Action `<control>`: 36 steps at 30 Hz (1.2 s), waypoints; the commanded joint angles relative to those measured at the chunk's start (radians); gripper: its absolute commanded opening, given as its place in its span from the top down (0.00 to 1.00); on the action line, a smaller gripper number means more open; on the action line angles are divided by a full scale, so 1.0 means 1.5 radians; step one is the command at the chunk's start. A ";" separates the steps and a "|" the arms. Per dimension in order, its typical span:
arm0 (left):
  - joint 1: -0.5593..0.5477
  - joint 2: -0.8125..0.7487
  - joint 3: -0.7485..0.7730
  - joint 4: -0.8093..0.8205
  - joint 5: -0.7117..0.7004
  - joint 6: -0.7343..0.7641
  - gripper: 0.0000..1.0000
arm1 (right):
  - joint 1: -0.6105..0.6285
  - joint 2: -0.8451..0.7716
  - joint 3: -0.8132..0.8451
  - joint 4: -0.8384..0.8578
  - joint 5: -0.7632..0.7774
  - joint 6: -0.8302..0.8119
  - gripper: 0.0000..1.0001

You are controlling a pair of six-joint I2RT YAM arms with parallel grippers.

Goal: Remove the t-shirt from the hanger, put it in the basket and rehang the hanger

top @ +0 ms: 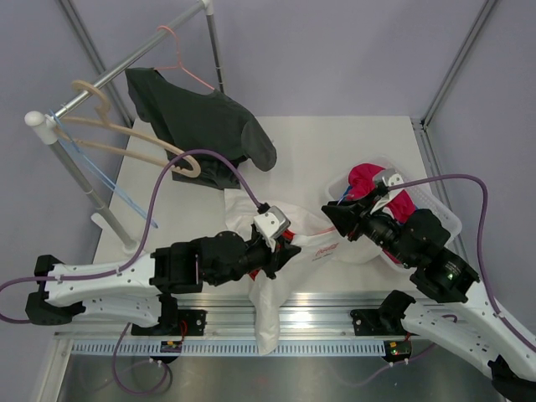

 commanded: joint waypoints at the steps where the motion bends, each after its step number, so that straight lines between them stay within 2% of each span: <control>1: -0.002 -0.035 0.014 0.108 -0.017 -0.018 0.85 | -0.005 0.003 0.003 0.022 0.050 0.018 1.00; 2: -0.002 -0.034 0.017 0.096 -0.005 -0.013 0.61 | -0.005 0.003 0.006 0.019 0.060 0.014 1.00; 3: -0.002 -0.035 0.030 0.056 0.010 -0.014 0.23 | -0.005 0.004 0.035 0.002 0.087 0.000 1.00; 5: -0.003 -0.037 0.035 0.033 0.014 -0.011 0.11 | -0.005 0.005 0.044 -0.014 0.101 -0.008 1.00; 7: -0.002 -0.048 0.036 0.007 0.010 -0.009 0.05 | -0.005 0.009 0.073 -0.035 0.126 -0.014 1.00; 11: -0.003 -0.083 0.021 -0.035 0.027 0.004 0.02 | -0.005 0.034 0.126 -0.087 0.094 -0.015 1.00; 16: -0.002 -0.107 0.015 -0.077 0.038 0.000 0.10 | -0.005 0.035 0.133 -0.091 0.087 -0.010 1.00; 18: -0.002 -0.119 0.009 -0.087 0.040 -0.001 0.18 | -0.005 0.032 0.140 -0.097 0.087 -0.009 1.00; 19: -0.002 -0.132 0.001 -0.089 0.041 -0.001 0.29 | -0.005 0.029 0.144 -0.100 0.086 -0.010 1.00; 20: -0.002 -0.140 0.001 -0.089 0.041 0.000 0.29 | -0.005 0.029 0.144 -0.100 0.085 -0.010 1.00; 22: -0.002 -0.161 -0.010 -0.090 0.041 -0.002 0.51 | -0.005 0.031 0.150 -0.105 0.086 -0.016 1.00; 23: -0.002 -0.167 -0.012 -0.091 0.037 -0.005 0.75 | -0.005 0.036 0.155 -0.110 0.091 -0.019 1.00; 25: -0.002 -0.186 -0.016 -0.099 0.032 -0.014 0.95 | -0.005 0.040 0.160 -0.115 0.114 -0.027 1.00; 26: -0.002 -0.191 -0.016 -0.102 0.027 -0.017 1.00 | -0.005 0.043 0.162 -0.116 0.123 -0.031 1.00; 36: -0.002 -0.250 -0.025 -0.162 -0.018 -0.044 1.00 | -0.005 0.046 0.185 -0.128 0.231 -0.043 1.00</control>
